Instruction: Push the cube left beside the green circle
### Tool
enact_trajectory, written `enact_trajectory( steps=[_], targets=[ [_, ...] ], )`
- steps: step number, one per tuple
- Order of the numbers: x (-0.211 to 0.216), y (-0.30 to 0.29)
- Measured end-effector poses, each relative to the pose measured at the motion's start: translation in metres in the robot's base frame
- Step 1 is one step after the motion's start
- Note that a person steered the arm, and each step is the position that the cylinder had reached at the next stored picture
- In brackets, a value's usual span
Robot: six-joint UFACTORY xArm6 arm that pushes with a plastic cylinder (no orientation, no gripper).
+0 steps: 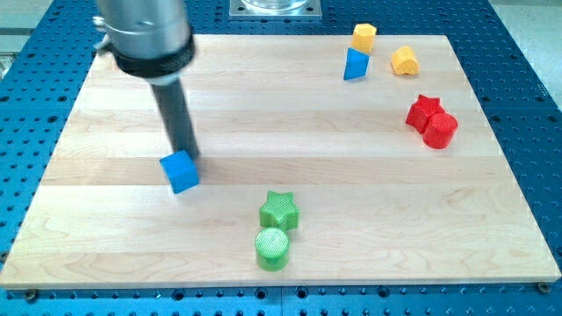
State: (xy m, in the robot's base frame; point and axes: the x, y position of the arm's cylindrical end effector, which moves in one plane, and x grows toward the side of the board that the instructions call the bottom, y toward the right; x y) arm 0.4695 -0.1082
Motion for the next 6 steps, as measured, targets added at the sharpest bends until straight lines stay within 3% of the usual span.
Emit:
enact_trajectory(
  steps=[1,3,6],
  targets=[
    [0.043,-0.028],
    [0.05,0.005],
    [0.128,-0.007]
  ],
)
